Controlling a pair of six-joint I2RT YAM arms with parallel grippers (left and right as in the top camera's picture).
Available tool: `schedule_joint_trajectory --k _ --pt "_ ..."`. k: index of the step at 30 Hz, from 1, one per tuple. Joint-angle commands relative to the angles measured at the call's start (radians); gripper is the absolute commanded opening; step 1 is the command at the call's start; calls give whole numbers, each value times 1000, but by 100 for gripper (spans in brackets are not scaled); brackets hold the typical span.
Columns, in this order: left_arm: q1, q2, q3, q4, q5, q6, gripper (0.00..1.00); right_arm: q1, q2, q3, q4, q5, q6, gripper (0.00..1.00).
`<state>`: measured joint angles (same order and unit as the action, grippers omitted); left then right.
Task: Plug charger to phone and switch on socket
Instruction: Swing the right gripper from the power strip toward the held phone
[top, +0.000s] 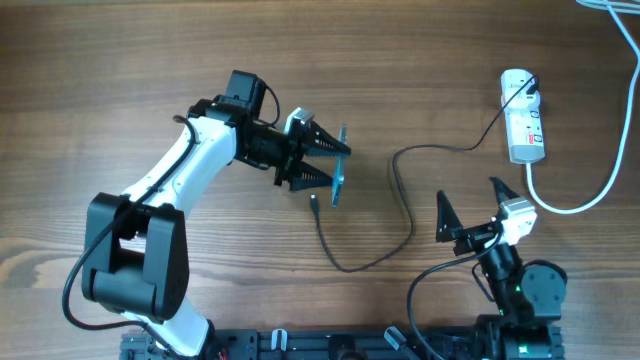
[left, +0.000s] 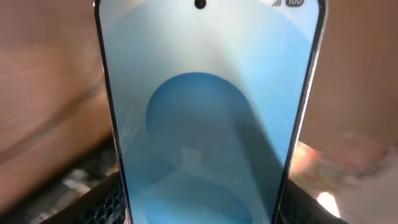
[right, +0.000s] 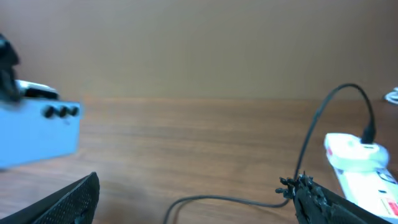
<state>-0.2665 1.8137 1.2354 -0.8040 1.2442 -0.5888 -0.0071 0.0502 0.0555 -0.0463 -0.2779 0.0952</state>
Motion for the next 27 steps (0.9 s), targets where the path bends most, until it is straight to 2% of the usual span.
schedule_joint_trajectory --k 1,4,6,9,12,13,15,17,18,20,23,27 --pt "5 -35 23 82 -113 87 46 4 119 182 -30 -48 65 100" --pt "5 -35 23 135 -113 177 46 4 277 346 -106 -89 64 100" --pt "5 -35 23 166 -113 259 52 4 434 512 -228 -120 61 100" --pt "8 -35 23 213 -121 306 56 4 657 754 -462 -179 44 100" --pt "16 -35 23 275 -121 359 56 4 941 1060 -792 -209 14 100" --pt "18 -35 23 282 -121 379 56 4 994 1110 -831 -226 14 100" --pt "19 -35 23 285 -121 437 56 4 1099 1189 -869 -299 52 100" --pt "18 -35 23 272 -121 492 56 5 1163 1194 -868 -494 71 98" --pt "15 -35 23 263 -121 518 56 18 1203 1194 -861 -560 64 87" --pt "12 -35 23 249 -121 566 56 60 1275 1194 -859 -515 108 80" --pt "6 -35 22 232 -166 589 56 171 1377 1194 -851 -422 171 79" --pt "-30 -35 21 232 -257 589 56 306 1466 1194 -756 -200 334 80"
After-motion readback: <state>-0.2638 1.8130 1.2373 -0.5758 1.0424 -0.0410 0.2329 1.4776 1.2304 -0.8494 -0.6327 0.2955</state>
